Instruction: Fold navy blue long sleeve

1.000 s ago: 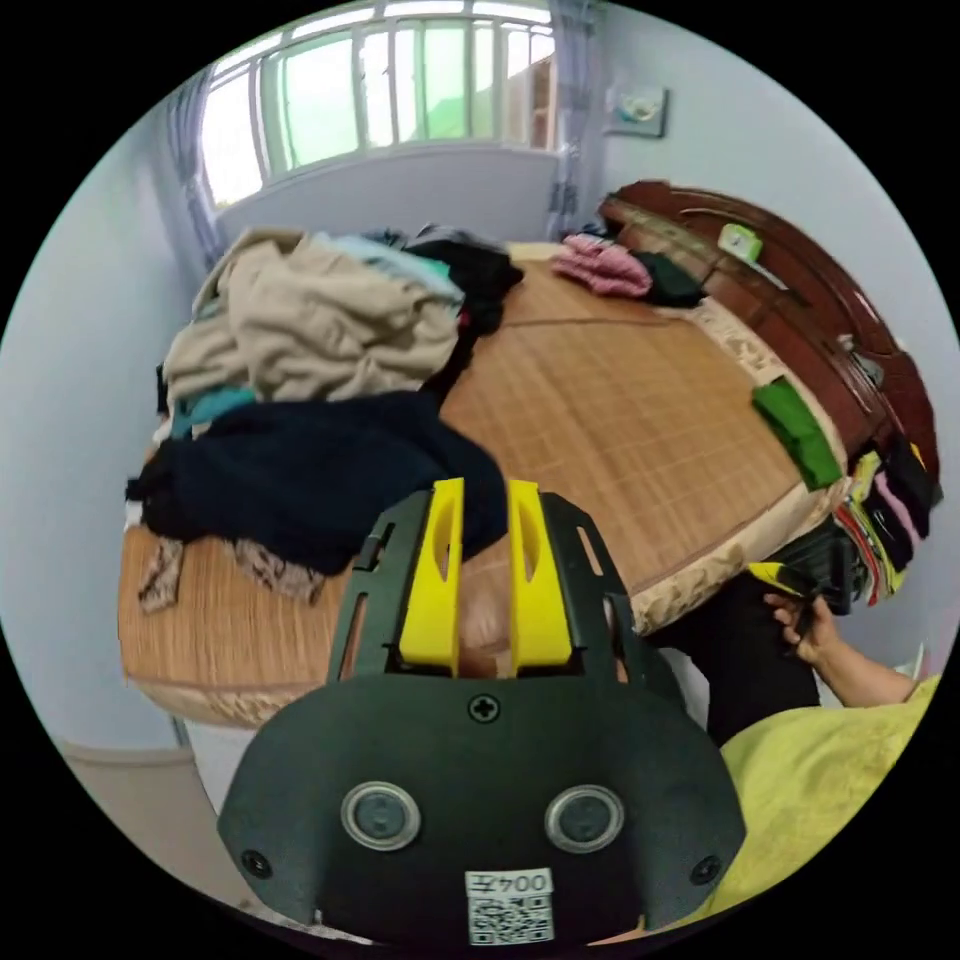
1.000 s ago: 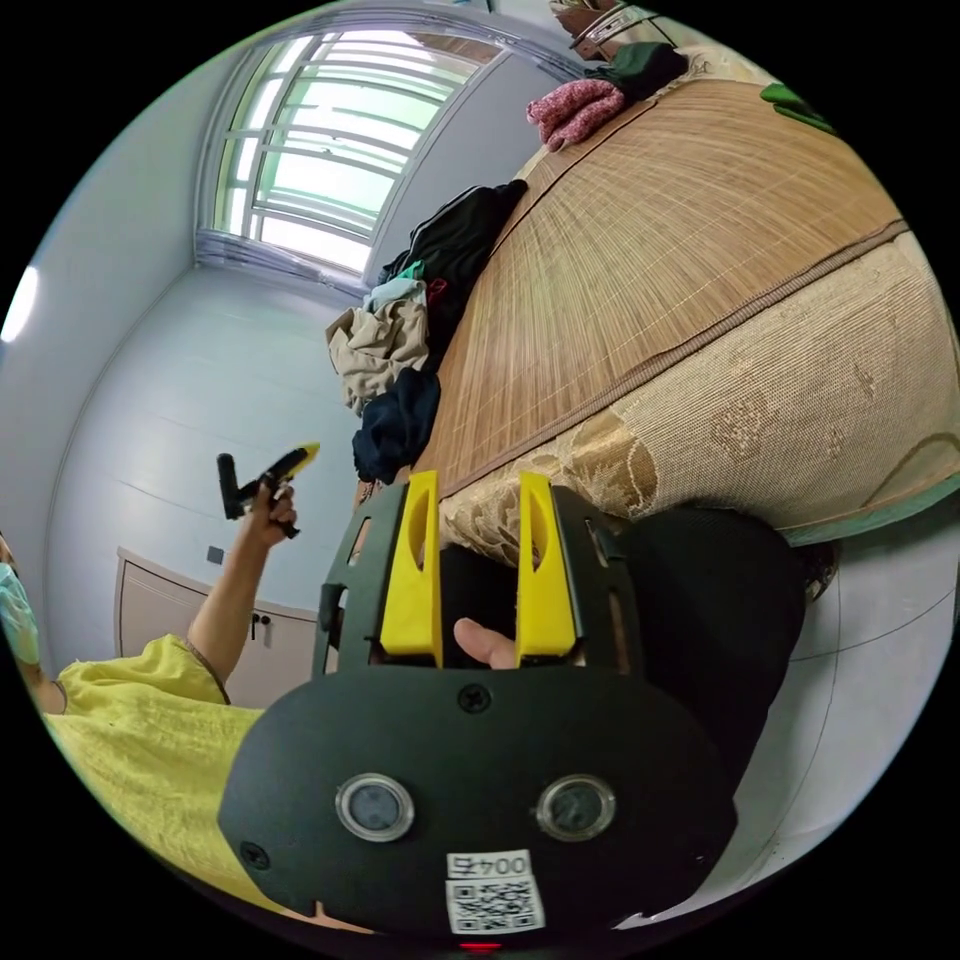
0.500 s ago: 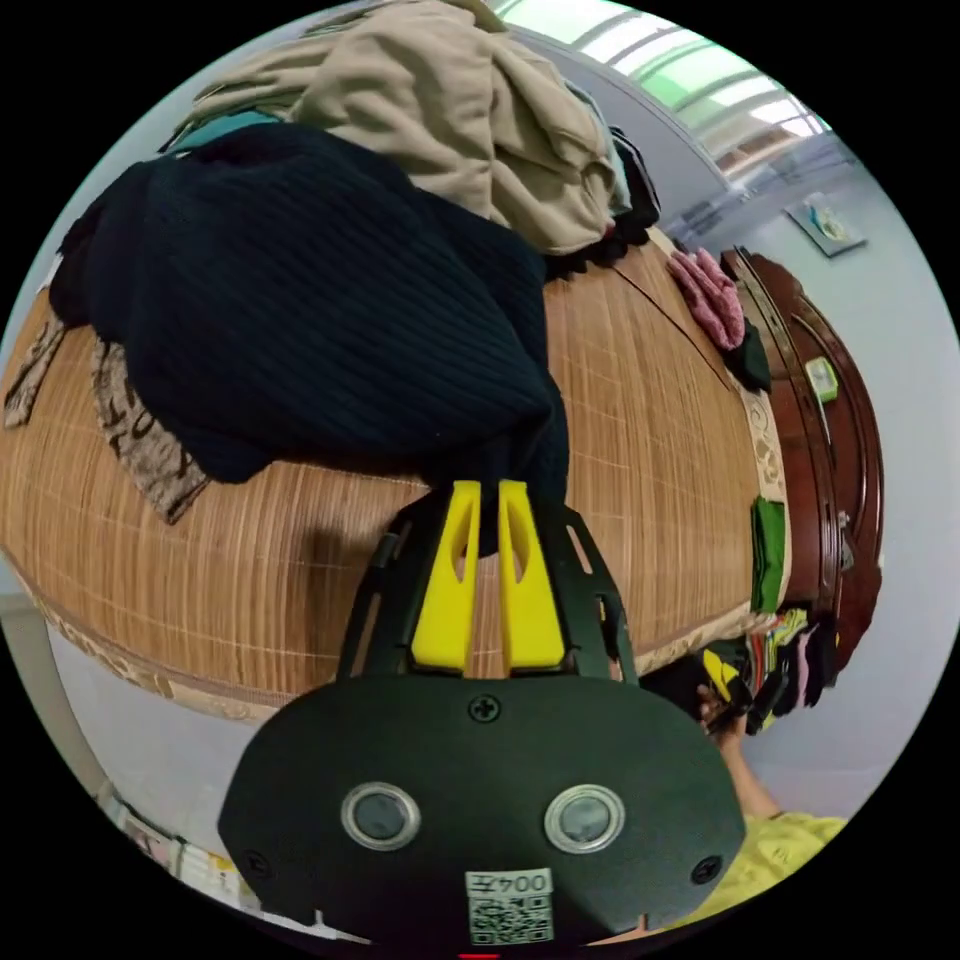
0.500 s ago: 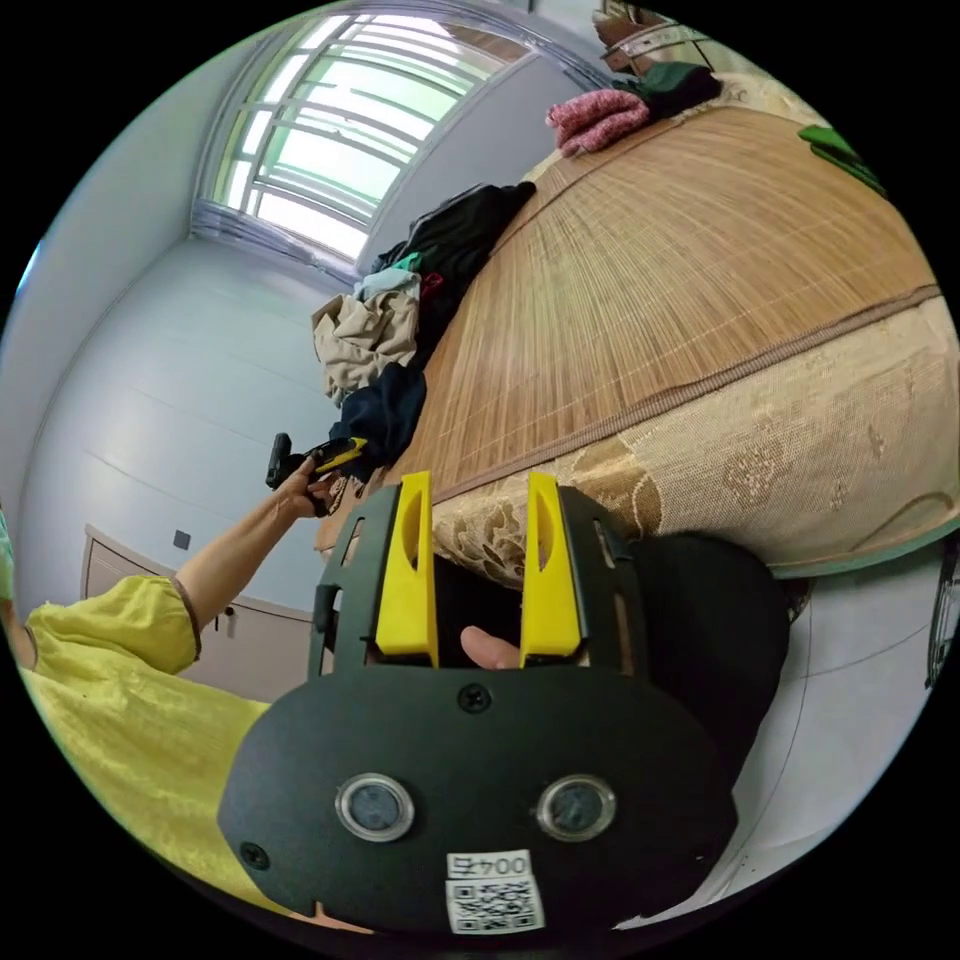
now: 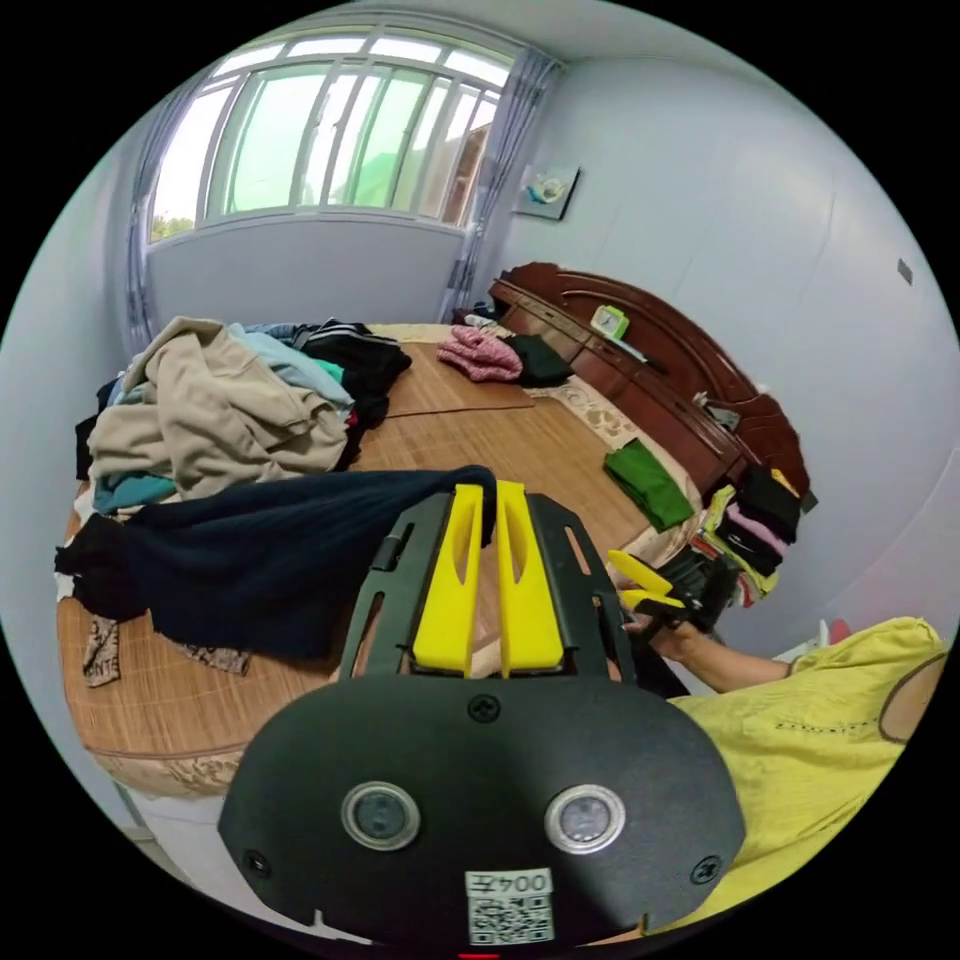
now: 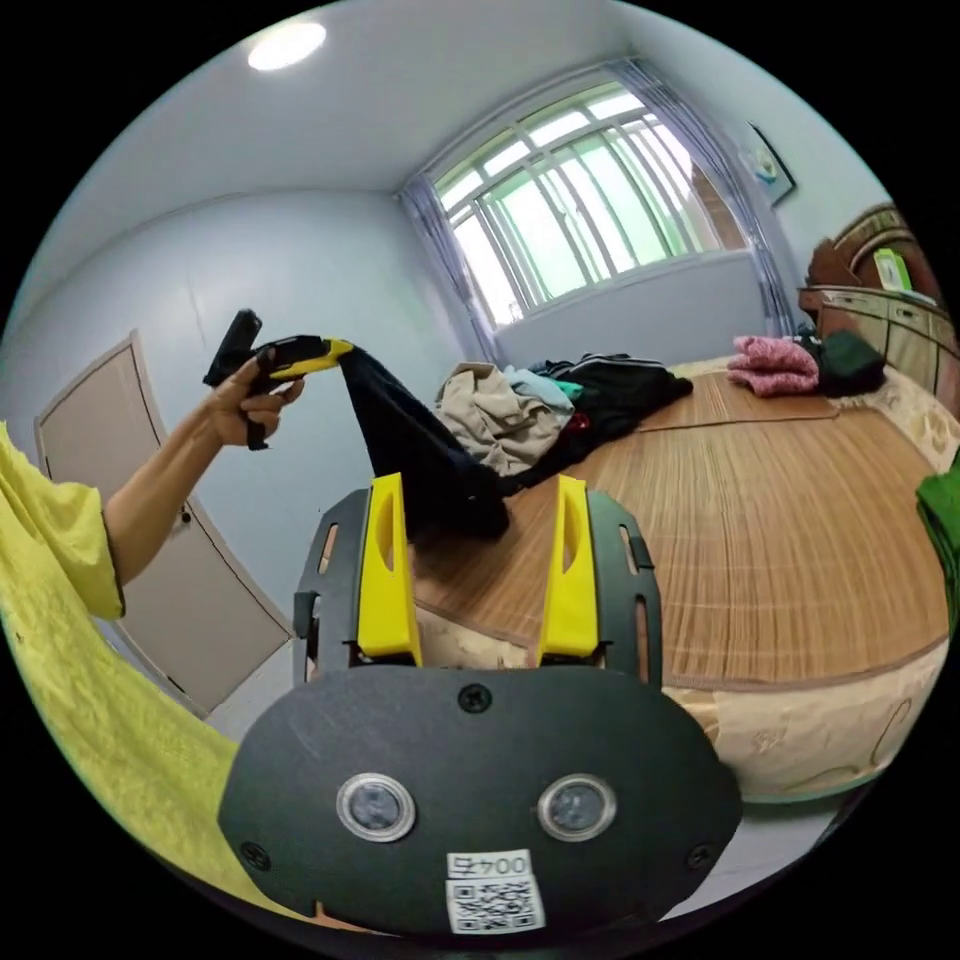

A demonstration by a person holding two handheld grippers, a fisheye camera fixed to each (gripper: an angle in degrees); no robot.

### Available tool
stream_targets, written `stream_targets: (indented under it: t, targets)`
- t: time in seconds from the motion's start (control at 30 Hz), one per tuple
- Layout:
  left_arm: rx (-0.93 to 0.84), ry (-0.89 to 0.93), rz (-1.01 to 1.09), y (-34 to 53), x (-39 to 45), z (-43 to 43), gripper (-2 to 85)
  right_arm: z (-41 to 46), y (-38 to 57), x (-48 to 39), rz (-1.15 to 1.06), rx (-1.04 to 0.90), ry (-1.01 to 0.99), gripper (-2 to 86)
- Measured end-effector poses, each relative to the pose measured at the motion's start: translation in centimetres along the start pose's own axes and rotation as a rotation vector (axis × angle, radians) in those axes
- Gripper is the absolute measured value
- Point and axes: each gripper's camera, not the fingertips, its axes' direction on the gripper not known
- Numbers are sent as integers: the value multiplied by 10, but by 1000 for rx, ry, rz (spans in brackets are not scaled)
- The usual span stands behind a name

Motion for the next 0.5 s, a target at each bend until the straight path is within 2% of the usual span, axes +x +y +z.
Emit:
stream_targets:
  t: [0.13,0.33,0.5]
  targets:
    - [86,182,-32,2,4,-34,27,19,-17,-36,-70,-67,-4,205]
    - [112,307,-88,8,8,-49,30,48,-17,-103,-225,-152,-10,228]
    - [106,419,-61,2,25,-54,33,63,-19,-147,-398,-165,143,222]
